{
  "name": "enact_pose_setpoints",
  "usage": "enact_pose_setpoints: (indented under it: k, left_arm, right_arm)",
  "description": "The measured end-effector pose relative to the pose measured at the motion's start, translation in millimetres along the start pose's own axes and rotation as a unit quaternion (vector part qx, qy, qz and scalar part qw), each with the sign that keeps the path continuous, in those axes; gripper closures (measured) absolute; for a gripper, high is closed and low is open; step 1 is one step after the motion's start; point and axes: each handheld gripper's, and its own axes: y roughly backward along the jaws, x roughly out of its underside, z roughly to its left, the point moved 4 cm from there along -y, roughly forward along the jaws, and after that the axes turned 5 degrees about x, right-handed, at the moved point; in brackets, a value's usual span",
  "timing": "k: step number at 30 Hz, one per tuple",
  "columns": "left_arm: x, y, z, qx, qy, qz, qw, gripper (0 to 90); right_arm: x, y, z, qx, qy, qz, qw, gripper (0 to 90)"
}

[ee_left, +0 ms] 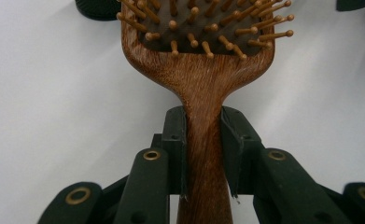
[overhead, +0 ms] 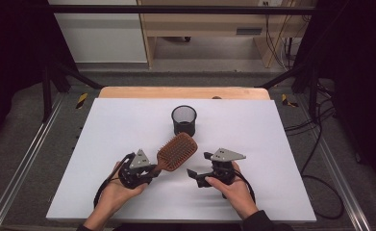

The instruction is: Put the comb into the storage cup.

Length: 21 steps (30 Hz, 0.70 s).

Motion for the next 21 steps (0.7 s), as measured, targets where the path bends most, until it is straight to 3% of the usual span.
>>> enact_pose_setpoints:
  k: [9, 11, 21]
  left_arm:
    - [-5.6, -1.5, -6.5, 0.007, -0.003, -0.011, 0.9999, 72.7]
    - [-6.6, -2.0, -7.5, 0.008, -0.003, -0.013, 0.9999, 72.7]
    - [-9.0, -5.5, -9.6, 0.011, -0.005, -0.017, 0.9998, 72.7]
  right_arm:
    - [-11.5, -10.6, 2.5, -0.025, -0.038, -0.017, 0.9988, 8.1]
    - [-15.7, -13.7, 2.6, -0.038, -0.058, -0.026, 0.9973, 9.5]
    - [-20.4, -18.7, 2.7, -0.054, -0.075, -0.033, 0.9952, 11.0]
